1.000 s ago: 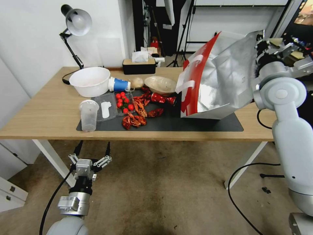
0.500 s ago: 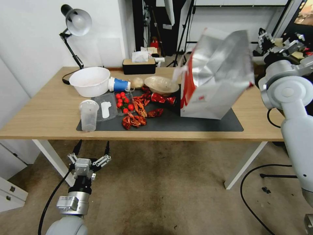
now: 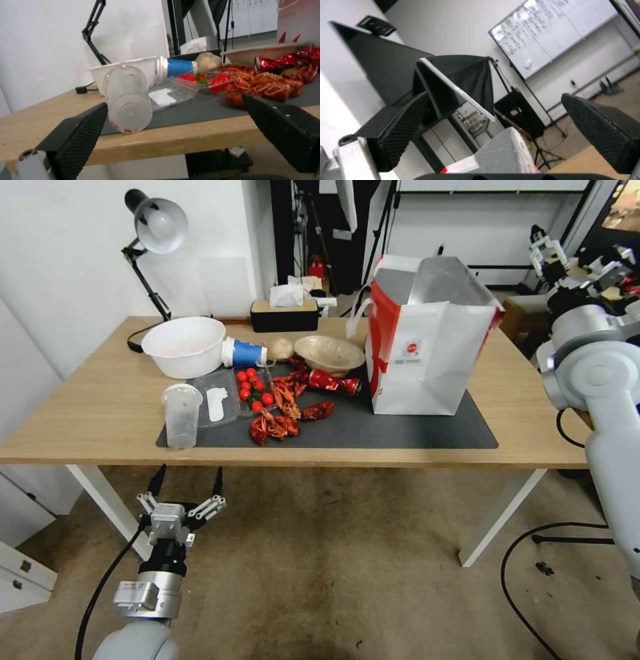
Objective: Pick up the food delivery bag from the floor and place it on the table.
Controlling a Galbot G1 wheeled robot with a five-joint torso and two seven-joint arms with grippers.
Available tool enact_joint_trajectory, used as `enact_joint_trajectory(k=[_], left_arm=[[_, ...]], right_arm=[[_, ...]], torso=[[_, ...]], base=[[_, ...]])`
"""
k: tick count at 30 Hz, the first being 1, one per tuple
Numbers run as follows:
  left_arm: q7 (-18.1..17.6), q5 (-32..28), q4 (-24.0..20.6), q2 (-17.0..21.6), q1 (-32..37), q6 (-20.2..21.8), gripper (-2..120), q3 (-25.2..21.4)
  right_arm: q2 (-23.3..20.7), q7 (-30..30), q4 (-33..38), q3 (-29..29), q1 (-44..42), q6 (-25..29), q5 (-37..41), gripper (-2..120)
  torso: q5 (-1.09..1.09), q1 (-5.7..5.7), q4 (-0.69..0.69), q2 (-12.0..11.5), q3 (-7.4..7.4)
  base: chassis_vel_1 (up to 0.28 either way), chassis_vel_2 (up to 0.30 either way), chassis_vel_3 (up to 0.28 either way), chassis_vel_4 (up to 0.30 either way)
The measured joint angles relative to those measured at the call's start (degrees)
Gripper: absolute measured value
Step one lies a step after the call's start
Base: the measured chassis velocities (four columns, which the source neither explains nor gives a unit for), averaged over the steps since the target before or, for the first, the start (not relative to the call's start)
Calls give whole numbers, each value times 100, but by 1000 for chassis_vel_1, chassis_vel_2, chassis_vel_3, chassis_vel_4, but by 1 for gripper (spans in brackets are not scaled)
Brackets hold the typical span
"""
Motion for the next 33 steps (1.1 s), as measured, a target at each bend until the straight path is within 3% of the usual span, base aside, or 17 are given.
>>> enact_joint_trajectory(k=[7,15,24,33], left_arm=[[7,-14,23,4,-12,-55,100,9],[25,-13,33,13,-15,-120,100,14],[48,7,45,38,22,-213,100,45],[51,14,121,49,57,-326,100,44]], right_arm=[[-78,-530,495,344,-663,-11,-727,100],[-31,-1316,1362,1048,-2181,156,-1730,100],[760,-2261,2091,1636,-3759,455,-3036,100],[1610,-2852,2291,1493,-4568,974,-4364,100]], torso=[[-1,0,1,0,0],[-2,0,-1,0,-1],[0,-1,-1,0,-1],[-1,0,0,0,0]], base=[[0,0,0,0],[0,0,0,0],[0,0,0,0],[0,0,0,0]])
